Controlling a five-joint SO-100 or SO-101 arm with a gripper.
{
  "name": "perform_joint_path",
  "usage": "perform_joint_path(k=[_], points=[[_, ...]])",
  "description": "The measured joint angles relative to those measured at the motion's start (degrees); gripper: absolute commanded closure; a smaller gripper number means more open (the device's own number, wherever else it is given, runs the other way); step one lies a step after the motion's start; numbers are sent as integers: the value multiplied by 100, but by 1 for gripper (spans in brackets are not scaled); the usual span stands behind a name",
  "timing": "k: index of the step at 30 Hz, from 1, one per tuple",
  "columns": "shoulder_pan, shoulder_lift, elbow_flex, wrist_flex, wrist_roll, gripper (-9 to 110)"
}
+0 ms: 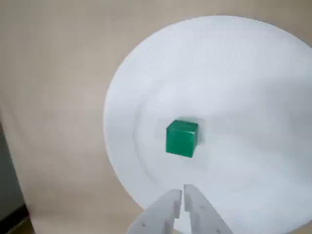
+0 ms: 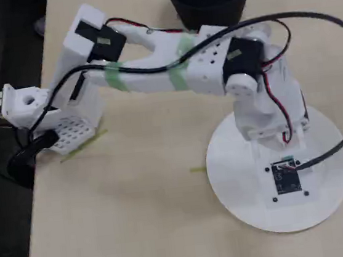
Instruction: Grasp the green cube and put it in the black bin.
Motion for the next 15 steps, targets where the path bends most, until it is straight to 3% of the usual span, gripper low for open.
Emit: perform_joint_path(k=[4, 8, 11, 15], points=[[-9, -659, -993, 756, 9, 102], [-9, -2188, -3270, 2013, 88, 102], [-18, -2865, -4351, 2285, 158, 101], [-18, -2971, -4729, 2364, 202, 87]])
